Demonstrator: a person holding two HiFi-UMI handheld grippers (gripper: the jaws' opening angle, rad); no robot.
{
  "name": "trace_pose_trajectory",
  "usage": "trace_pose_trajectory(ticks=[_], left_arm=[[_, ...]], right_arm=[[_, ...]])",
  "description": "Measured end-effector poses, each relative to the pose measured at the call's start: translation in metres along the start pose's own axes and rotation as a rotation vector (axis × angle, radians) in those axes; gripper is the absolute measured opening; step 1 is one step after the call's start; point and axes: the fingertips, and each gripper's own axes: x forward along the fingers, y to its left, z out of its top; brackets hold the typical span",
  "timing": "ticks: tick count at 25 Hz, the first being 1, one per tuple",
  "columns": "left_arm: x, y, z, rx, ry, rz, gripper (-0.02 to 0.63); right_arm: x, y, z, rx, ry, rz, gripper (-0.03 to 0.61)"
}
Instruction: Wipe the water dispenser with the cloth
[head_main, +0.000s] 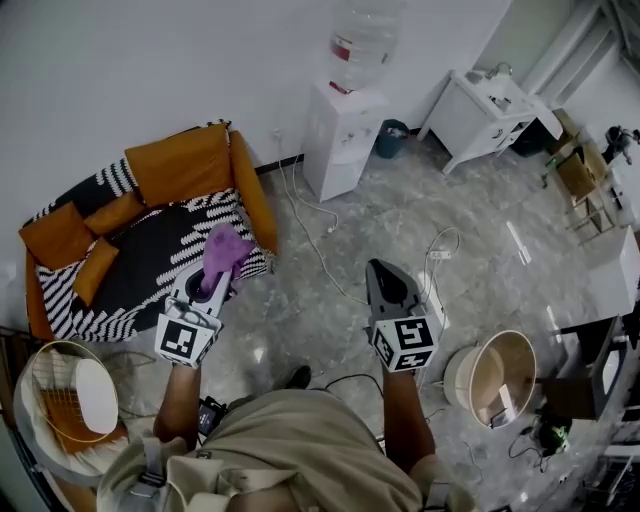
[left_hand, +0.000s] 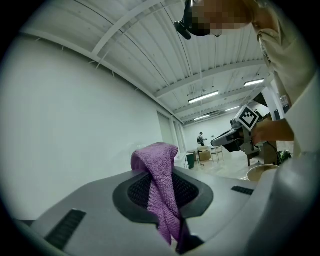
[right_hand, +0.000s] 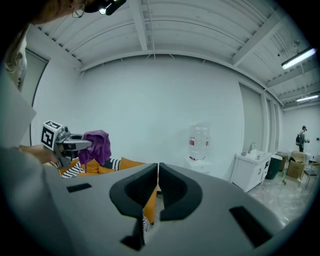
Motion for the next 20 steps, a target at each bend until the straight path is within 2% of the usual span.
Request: trace_pose_trajectory(ticks=[12,20], left_arm=[[0.089,-0.028,0.005,0.024,0.013,-0.057,0.069],[0.158,0.006,-0.013,0.006,0.001,-0.120,0.069]], right_arm=[[0.013,-0.073,-0.026,0.068,0.016,-0.029,0.026],[0.048,-0.106,-0.038,0.093,0.055,-0.116,0.026]])
